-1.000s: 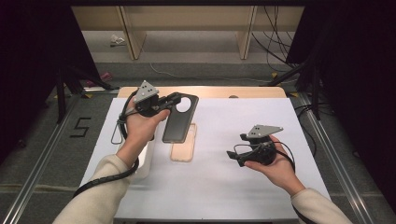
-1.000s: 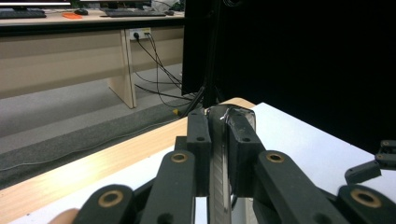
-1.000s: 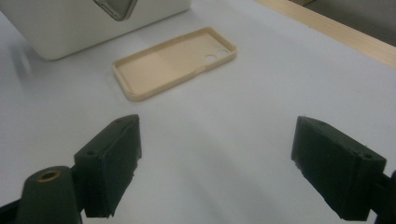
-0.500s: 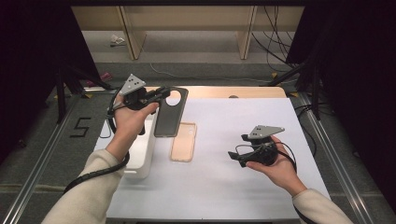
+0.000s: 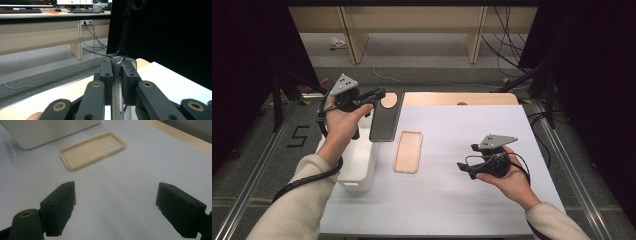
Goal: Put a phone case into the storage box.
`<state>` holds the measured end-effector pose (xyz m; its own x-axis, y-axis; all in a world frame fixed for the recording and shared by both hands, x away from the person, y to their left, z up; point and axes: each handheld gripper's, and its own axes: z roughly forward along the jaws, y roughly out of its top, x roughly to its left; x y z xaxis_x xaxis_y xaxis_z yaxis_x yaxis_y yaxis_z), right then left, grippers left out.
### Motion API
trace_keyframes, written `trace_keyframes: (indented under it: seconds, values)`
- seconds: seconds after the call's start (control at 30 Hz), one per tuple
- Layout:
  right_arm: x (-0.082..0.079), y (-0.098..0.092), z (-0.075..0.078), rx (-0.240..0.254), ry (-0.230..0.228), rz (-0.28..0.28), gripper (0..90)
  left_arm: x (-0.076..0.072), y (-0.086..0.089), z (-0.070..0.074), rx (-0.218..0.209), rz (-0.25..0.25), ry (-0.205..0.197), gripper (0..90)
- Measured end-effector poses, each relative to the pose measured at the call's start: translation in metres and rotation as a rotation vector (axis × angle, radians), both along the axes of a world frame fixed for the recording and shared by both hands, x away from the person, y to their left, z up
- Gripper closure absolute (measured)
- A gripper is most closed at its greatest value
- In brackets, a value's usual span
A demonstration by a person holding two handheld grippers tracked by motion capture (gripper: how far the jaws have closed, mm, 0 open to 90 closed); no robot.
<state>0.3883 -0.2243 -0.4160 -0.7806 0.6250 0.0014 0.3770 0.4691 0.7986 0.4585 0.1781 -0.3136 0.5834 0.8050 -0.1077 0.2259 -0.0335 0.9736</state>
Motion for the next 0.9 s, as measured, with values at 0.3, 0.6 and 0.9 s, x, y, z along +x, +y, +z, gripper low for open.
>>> trace_keyframes:
  seconds: [0.3, 0.6, 0.9]
  values:
    - [0.001, -0.001, -0.001, 0.008, -0.001, -0.006, 17.6, 0.008, 0.011, 0.0, 0.009, 0.015, -0.013, 81.0]
    - [0.001, -0.003, -0.001, 0.019, 0.003, -0.014, 17.6, 0.015, 0.024, -0.002, 0.01, 0.04, -0.012, 81.0]
    - [0.001, -0.005, 0.0, 0.03, 0.002, -0.022, 17.7, 0.021, 0.033, -0.005, 0.017, 0.055, -0.014, 80.9]
